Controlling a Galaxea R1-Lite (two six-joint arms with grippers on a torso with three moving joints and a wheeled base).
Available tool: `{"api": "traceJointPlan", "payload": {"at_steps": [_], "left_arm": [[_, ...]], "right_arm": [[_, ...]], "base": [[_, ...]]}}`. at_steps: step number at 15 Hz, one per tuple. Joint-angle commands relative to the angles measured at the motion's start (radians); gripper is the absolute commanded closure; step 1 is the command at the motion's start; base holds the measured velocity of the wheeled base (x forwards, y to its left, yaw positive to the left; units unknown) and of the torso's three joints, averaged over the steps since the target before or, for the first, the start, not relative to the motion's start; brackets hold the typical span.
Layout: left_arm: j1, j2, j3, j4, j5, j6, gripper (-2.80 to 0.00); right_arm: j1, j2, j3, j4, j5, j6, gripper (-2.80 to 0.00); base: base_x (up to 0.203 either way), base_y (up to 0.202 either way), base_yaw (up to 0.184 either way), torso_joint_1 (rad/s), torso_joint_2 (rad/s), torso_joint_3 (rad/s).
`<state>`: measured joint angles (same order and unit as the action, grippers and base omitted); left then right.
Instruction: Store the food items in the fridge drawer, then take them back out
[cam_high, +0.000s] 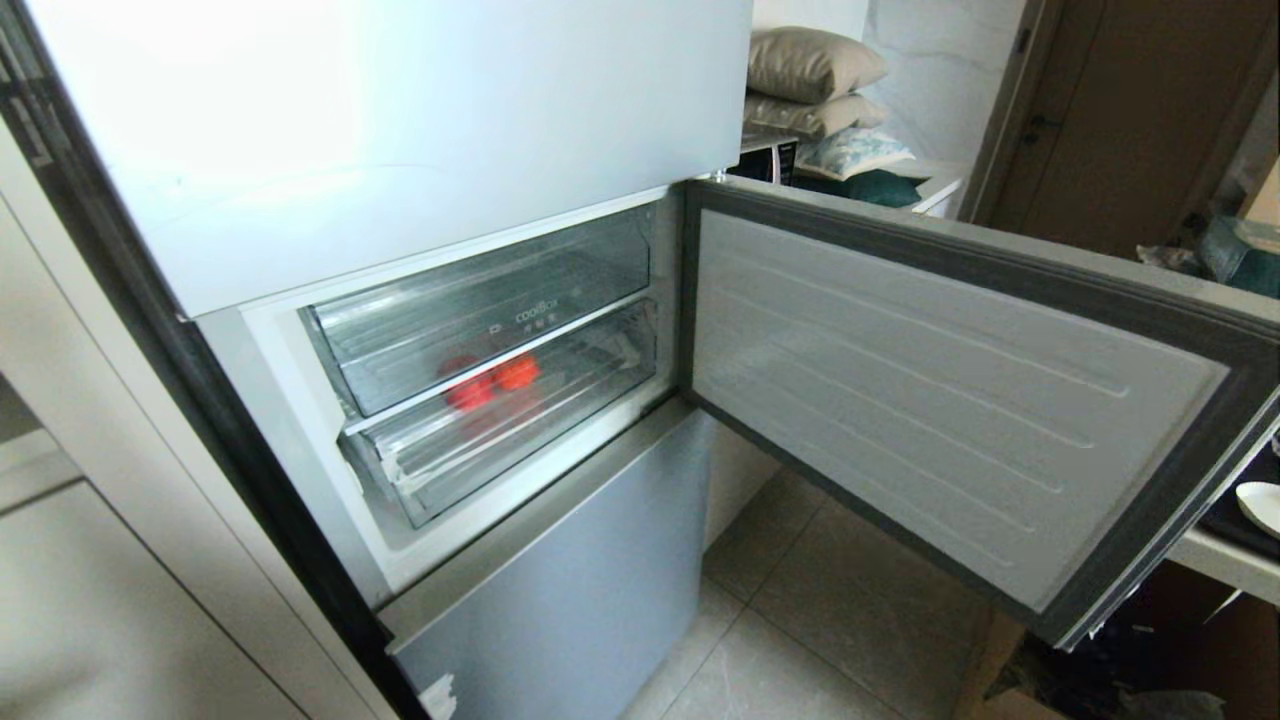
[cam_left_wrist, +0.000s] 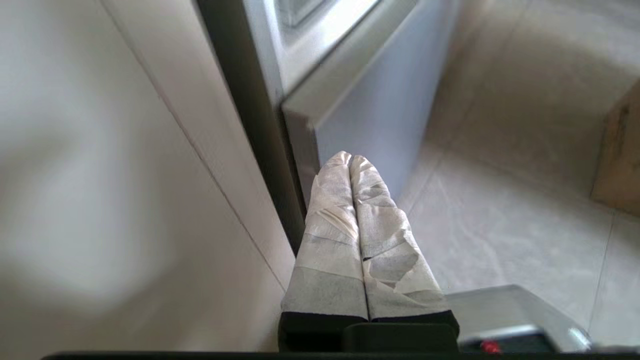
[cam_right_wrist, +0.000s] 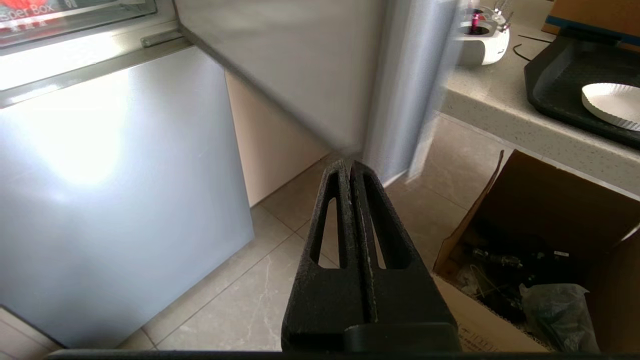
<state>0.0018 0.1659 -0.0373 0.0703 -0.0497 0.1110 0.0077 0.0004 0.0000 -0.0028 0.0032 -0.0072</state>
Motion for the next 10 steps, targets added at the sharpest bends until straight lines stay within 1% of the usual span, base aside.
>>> {"api": "traceJointPlan", "payload": {"at_steps": [1,2,3,4,5,6,10], "left_arm": [[-0.009,-0.157,0.010,0.005,-0.008,0.029,0.00],[-0.010,-0.167,0.022,-0.029,-0.011,0.058,0.00],[-0.011,-0.166,0.037,-0.066,-0.009,0.051,0.00],[-0.010,-0.166,0.037,-0.067,0.002,-0.001,0.00],[-0.010,-0.166,0.037,-0.070,0.027,-0.073,0.00],[-0.010,-0.166,0.037,-0.072,0.050,-0.122,0.00],[-0.010,-0.166,0.037,-0.073,0.054,-0.117,0.00]], "right_arm": [[0.000,0.001,0.000,0.000,0.000,-0.002,0.00],[0.000,0.001,0.000,0.000,0.000,0.000,0.00],[0.000,0.001,0.000,0.000,0.000,0.000,0.00],[0.000,0.001,0.000,0.000,0.000,0.000,0.00],[0.000,0.001,0.000,0.000,0.000,0.000,0.00],[0.000,0.001,0.000,0.000,0.000,0.000,0.00],[0.000,0.001,0.000,0.000,0.000,0.000,0.00]], "base": [[0.000,0.000,0.000,0.000,0.00,0.000],[0.000,0.000,0.000,0.000,0.00,0.000],[0.000,0.000,0.000,0.000,0.00,0.000],[0.000,0.000,0.000,0.000,0.00,0.000],[0.000,0.000,0.000,0.000,0.00,0.000],[0.000,0.000,0.000,0.000,0.00,0.000],[0.000,0.000,0.000,0.000,0.00,0.000]]}}
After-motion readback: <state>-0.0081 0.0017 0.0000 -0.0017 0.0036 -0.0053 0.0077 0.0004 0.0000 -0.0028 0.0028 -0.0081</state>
